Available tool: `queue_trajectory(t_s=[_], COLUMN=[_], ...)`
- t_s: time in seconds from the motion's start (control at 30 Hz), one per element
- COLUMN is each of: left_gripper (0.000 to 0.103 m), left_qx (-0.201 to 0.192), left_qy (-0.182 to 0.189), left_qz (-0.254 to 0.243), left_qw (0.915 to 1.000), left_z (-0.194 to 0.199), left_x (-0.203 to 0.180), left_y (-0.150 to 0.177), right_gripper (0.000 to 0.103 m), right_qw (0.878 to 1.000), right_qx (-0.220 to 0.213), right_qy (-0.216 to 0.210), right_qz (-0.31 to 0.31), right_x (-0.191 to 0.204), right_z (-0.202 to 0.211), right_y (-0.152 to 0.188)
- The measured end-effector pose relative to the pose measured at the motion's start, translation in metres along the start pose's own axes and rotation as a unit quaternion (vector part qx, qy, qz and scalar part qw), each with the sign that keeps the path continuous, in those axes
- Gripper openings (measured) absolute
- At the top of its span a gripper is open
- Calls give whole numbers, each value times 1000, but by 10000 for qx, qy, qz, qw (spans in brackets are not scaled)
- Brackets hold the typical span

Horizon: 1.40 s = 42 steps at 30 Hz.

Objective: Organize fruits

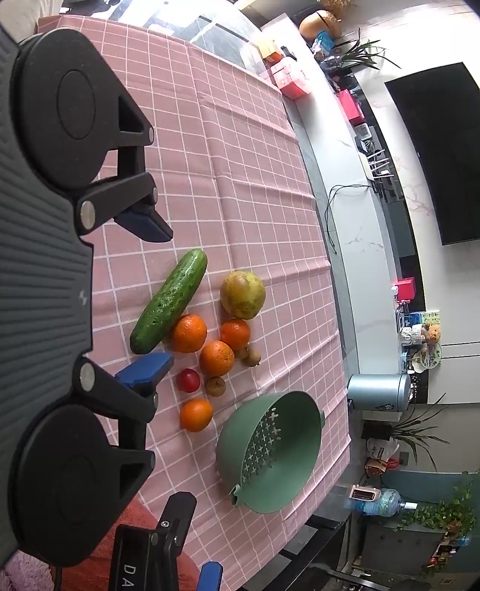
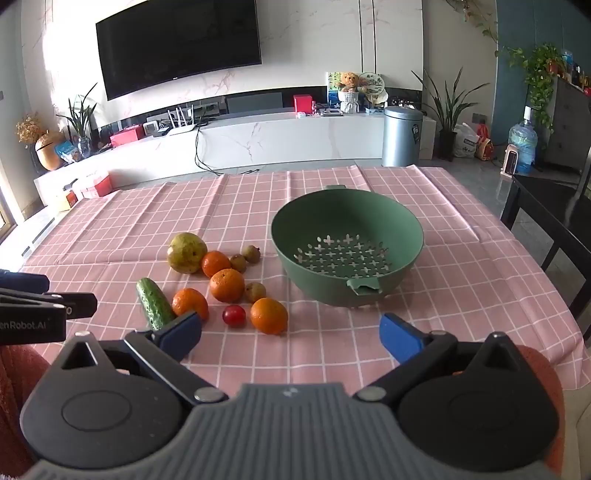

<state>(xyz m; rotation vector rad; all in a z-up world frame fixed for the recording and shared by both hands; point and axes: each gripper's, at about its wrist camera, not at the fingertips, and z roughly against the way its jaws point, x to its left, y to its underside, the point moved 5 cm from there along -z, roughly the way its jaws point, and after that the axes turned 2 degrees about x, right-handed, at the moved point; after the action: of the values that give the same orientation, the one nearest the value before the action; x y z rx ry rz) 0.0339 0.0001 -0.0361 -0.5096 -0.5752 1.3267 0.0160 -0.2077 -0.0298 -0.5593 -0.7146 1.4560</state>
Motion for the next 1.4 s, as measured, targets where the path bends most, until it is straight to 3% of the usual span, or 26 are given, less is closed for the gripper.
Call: queue_trajectory(t_s=[1.4], left_gripper=[81], left_qx=[184], left_qy=[-64], left_qz=[-105], left_qw=[9998], left_z=[-5], left_x=[-4], left_y=[5], right_gripper=[99], right_qw=[10000], right_qx=[46], right_qy=[-29], right_qz=[-18], right_x=[1], right_z=[1], right_y=[0])
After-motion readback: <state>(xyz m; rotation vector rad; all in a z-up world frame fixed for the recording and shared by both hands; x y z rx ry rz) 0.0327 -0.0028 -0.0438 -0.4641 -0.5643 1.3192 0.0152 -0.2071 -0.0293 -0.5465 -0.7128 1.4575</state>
